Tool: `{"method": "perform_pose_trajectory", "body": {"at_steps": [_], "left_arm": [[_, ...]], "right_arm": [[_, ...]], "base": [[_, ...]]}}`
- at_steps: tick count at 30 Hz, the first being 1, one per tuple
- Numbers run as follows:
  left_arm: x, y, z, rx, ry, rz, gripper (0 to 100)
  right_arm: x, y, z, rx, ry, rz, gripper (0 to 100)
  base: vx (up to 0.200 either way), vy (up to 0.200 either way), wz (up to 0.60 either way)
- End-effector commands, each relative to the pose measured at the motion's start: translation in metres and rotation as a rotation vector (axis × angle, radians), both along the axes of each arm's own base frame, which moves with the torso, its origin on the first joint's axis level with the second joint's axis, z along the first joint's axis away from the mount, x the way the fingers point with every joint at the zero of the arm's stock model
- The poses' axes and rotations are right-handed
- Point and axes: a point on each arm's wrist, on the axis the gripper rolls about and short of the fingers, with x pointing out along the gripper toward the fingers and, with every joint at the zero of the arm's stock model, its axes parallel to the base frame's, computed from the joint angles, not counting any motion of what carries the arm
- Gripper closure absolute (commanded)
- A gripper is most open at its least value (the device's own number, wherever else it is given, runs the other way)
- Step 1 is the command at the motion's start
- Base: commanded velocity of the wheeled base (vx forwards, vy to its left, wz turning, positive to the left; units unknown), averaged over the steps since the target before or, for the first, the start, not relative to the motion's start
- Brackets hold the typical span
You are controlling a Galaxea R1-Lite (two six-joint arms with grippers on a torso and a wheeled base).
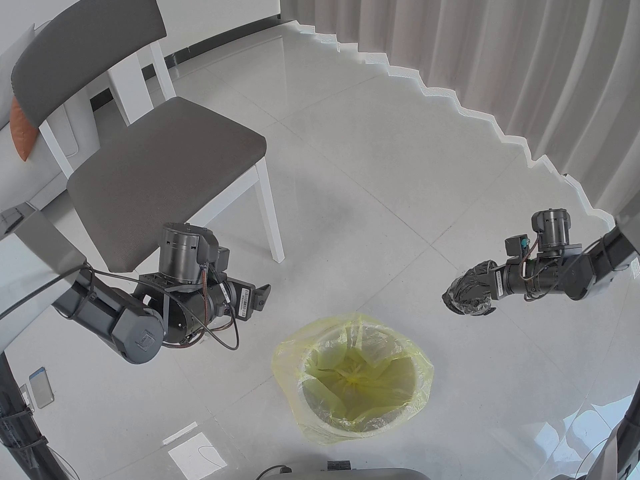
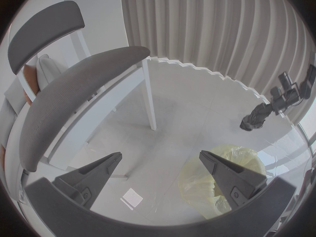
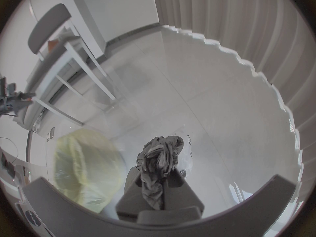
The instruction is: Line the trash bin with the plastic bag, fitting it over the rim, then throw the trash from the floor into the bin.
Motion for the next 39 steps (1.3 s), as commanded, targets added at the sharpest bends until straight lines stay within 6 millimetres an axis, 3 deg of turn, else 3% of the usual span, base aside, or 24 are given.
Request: {"method": "perform_pose_trajectory", "body": {"at_steps": [1, 7, 15, 18, 24, 29, 39], "left_arm": [[0.004, -0.004, -0.029, 0.004, 0.042, -0.040, 0], [0.004, -0.003, -0.042, -0.004, 0.013, -0.039, 0], [0.003, -0.003, -0.041, -0.003, 0.011, -0.040, 0], [0.004, -0.004, -0.041, 0.006, 0.007, -0.047, 0], [0.005, -0.008, -0.038, 0.009, -0.009, -0.060, 0], [0.005, -0.005, -0.037, 0.008, -0.010, -0.052, 0], [0.010, -0.002, -0.045, 0.007, 0.003, -0.047, 0]], "right_arm": [[-0.088, 0.054, 0.063, 0.044, -0.133, 0.207, 100], [-0.135, 0.104, 0.059, 0.067, -0.093, 0.400, 100], [-0.159, 0.134, 0.044, 0.059, -0.063, 0.506, 100], [-0.159, 0.140, 0.036, 0.052, -0.035, 0.523, 100], [-0.148, 0.162, -0.004, 0.030, 0.015, 0.558, 100], [-0.140, 0.166, -0.033, 0.028, 0.033, 0.550, 100], [-0.134, 0.167, -0.065, 0.036, 0.077, 0.524, 100]], "base": [[0.000, 0.000, 0.00], [0.000, 0.000, 0.00], [0.000, 0.000, 0.00], [0.000, 0.000, 0.00], [0.000, 0.000, 0.00], [0.000, 0.000, 0.00], [0.000, 0.000, 0.00]]}}
